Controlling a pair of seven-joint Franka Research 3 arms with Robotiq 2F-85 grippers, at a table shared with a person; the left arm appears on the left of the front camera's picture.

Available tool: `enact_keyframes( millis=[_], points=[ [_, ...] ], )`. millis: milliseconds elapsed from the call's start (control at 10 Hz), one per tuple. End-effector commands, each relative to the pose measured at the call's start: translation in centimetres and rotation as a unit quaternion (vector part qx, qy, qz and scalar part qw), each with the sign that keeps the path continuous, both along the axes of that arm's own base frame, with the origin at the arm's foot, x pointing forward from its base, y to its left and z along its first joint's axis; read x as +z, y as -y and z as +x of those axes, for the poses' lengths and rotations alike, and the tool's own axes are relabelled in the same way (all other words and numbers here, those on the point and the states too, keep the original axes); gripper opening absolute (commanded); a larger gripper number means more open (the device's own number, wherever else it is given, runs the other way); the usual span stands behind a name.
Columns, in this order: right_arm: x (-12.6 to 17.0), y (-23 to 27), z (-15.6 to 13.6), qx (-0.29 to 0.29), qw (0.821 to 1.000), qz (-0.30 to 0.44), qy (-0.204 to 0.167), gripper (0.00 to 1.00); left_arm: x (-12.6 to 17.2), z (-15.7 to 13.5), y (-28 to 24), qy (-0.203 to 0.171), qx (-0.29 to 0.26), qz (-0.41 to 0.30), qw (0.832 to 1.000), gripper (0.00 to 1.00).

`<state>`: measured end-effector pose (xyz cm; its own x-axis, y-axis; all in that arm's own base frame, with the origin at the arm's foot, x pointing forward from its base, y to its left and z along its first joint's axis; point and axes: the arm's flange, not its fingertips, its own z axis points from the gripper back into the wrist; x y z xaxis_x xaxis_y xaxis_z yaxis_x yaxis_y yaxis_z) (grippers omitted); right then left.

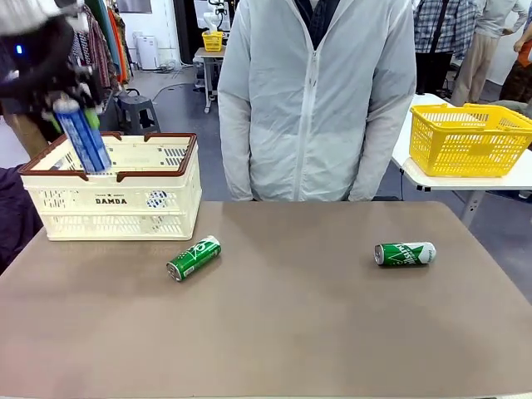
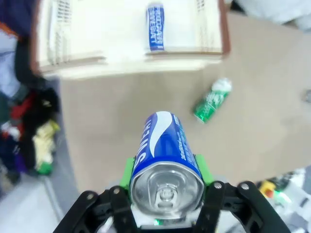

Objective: Place the drinks into the Shopping basket.
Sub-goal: Pick up one drink and place it into the Shopping basket.

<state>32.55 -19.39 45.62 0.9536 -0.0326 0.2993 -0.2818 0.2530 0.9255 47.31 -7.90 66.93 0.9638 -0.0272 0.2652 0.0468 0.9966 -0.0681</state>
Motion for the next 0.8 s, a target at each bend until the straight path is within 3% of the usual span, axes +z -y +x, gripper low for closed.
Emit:
enact_keyframes(
  millis=[0,200,400,700],
  points=[
    [0.3,0.1,-0.2,0.009,1.000,-0.006,0.007,1.00,4.1,9.4,-2.3,0.019,-0.066,0.024,0.997,0.00],
    [0.3,0.1,-0.2,0.009,1.000,-0.006,0.007,1.00,1.9,15.3,-4.9,0.023,-0.072,0.020,0.997,0.00],
    [0.3,0.1,-0.2,0.009,1.000,-0.006,0.007,1.00,-2.3,20.0,-5.5,0.030,-0.065,0.017,0.997,0.00],
    [0.3,0.1,-0.2,0.009,1.000,-0.006,0.007,1.00,-10.3,23.0,-3.1,-0.024,-0.067,0.044,0.996,0.00]
  ],
)
